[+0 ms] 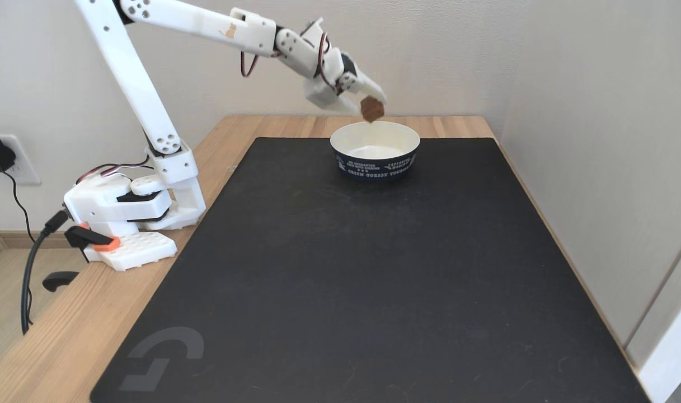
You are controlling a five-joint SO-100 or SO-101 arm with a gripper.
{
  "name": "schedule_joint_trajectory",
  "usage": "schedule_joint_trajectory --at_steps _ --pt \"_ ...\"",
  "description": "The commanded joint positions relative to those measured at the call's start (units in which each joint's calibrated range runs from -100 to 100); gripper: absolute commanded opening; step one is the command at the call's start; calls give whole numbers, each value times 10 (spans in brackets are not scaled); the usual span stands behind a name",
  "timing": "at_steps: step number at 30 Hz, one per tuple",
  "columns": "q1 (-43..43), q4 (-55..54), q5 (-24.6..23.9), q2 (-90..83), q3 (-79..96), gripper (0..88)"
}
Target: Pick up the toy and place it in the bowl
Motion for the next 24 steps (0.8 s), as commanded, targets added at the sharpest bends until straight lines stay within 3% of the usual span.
schedule_joint_trajectory --at_steps 1,4,9,15,19,24 --pt "-7 -60 -3 -25 93 26" --pt "-7 -60 -3 -26 92 29" --pt "-7 -60 2 -26 92 226" --pt "-4 -60 -1 -52 78 237" --pt "17 -56 -2 -103 77 197" --pt "125 -36 2 -328 154 21"
